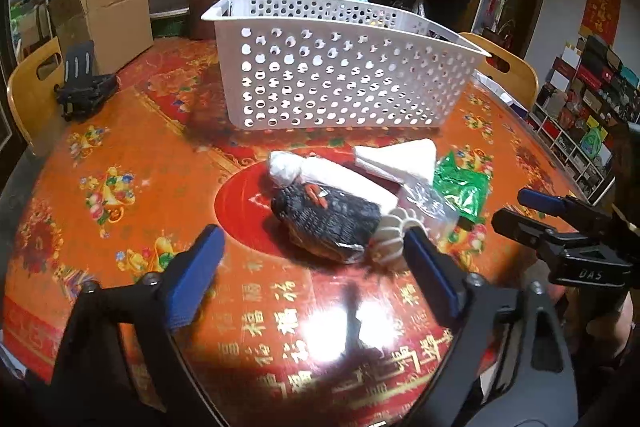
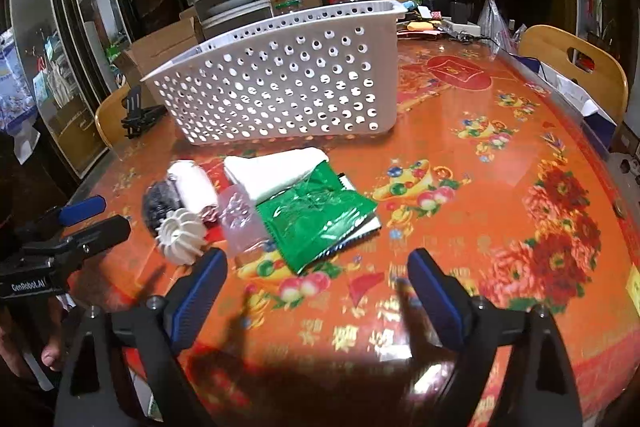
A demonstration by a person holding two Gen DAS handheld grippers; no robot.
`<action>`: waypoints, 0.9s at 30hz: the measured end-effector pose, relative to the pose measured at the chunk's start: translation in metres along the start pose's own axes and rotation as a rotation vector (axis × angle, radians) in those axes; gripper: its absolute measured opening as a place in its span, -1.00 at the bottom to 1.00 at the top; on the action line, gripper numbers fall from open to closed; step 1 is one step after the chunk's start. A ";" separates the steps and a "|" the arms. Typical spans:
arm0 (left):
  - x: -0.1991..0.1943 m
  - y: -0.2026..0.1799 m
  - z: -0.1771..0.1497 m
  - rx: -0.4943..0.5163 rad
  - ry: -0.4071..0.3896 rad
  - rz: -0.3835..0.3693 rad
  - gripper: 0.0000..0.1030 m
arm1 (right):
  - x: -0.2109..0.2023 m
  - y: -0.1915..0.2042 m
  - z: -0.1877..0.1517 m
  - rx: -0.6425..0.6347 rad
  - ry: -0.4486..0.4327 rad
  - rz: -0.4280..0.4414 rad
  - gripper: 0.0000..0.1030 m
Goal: Organize soft objects
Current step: 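Lower the left gripper onto the black knit glove while the right gripper approaches the clear bag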
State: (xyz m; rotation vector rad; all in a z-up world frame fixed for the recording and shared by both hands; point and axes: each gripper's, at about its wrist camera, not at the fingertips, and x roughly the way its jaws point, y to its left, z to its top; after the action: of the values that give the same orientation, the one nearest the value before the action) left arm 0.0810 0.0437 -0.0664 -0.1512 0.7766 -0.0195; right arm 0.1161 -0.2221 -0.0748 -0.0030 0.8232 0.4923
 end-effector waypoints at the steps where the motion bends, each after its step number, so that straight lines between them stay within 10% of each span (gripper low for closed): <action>1: 0.005 0.002 0.002 -0.005 0.009 -0.004 0.58 | 0.003 0.001 0.001 -0.005 0.004 -0.004 0.70; 27: 0.043 0.014 0.006 -0.026 0.056 -0.068 0.25 | 0.039 0.014 0.022 -0.080 0.049 -0.055 0.04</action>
State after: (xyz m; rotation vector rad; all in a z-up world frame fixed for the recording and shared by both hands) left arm 0.1154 0.0553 -0.0946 -0.2028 0.8280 -0.0785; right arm 0.1483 -0.1887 -0.0844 -0.1117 0.8492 0.4748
